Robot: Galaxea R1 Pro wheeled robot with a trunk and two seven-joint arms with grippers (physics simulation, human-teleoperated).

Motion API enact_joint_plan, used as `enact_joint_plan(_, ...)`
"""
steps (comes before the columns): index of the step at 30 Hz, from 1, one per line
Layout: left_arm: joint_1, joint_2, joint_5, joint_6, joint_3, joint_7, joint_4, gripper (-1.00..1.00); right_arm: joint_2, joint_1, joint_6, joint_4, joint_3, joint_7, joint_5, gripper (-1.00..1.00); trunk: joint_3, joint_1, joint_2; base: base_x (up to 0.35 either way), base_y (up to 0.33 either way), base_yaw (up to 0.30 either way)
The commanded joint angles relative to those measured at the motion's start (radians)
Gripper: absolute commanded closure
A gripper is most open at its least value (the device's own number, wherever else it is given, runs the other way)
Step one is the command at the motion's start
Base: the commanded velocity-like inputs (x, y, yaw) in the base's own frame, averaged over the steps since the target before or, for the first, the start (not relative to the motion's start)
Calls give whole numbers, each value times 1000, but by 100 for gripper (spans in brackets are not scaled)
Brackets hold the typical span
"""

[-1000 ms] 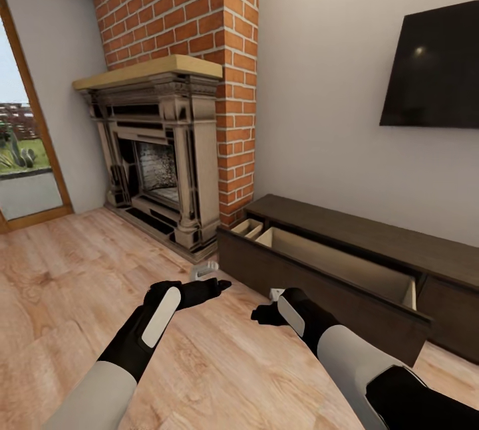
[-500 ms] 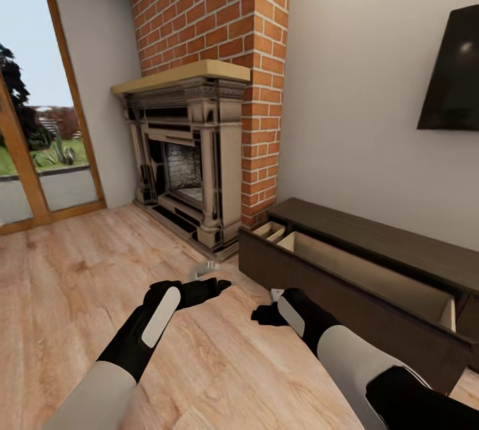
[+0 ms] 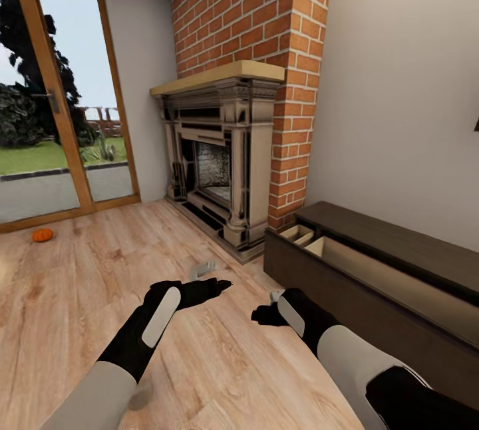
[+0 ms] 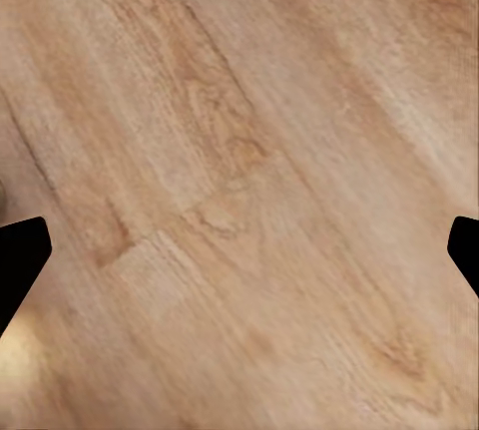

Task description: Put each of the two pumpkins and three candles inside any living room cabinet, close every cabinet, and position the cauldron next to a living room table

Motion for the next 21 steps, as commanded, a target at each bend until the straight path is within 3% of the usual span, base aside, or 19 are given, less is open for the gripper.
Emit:
enact_joint_plan(1,-1,0,10,3,-1,9,0,-100,-1,-1,3,-2,7,-8,-11,-100,-1,0,0,0,0,290)
enact_joint_plan(13,-1,1,10,4,-1,8,0,-100,-1,-1,3,-1,7,-8,-11,-100,-1,0,0,0,13,290)
enact_joint_plan(21,-1,3,11,4,0,7,0,-100,-1,-1,3,-1,7,-8,-11,-100,-1,0,0,0,249,290)
